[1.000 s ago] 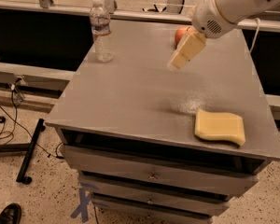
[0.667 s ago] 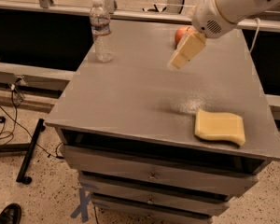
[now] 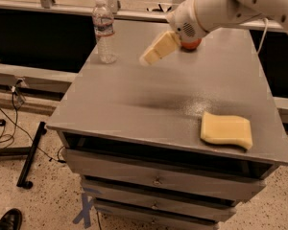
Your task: Move water bottle near sponge
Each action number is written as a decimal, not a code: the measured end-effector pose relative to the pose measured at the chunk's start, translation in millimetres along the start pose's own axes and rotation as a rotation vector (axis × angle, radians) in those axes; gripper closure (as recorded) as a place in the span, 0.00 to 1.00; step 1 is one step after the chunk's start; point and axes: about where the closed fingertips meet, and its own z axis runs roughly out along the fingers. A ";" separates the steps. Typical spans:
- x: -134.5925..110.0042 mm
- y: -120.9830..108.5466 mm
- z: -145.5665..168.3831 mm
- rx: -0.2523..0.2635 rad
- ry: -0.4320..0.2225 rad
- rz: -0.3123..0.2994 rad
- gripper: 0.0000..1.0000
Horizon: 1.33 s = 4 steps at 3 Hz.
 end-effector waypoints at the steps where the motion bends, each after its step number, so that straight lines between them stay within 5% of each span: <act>1: -40.2 -6.9 48.9 -0.018 -0.131 0.055 0.00; 3: -113.8 -12.5 133.6 -0.043 -0.346 0.084 0.00; 4: -129.1 -14.2 163.4 -0.029 -0.401 0.068 0.16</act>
Offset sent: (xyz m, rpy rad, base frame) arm 0.0947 0.1646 0.0199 0.4119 -0.0806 0.0490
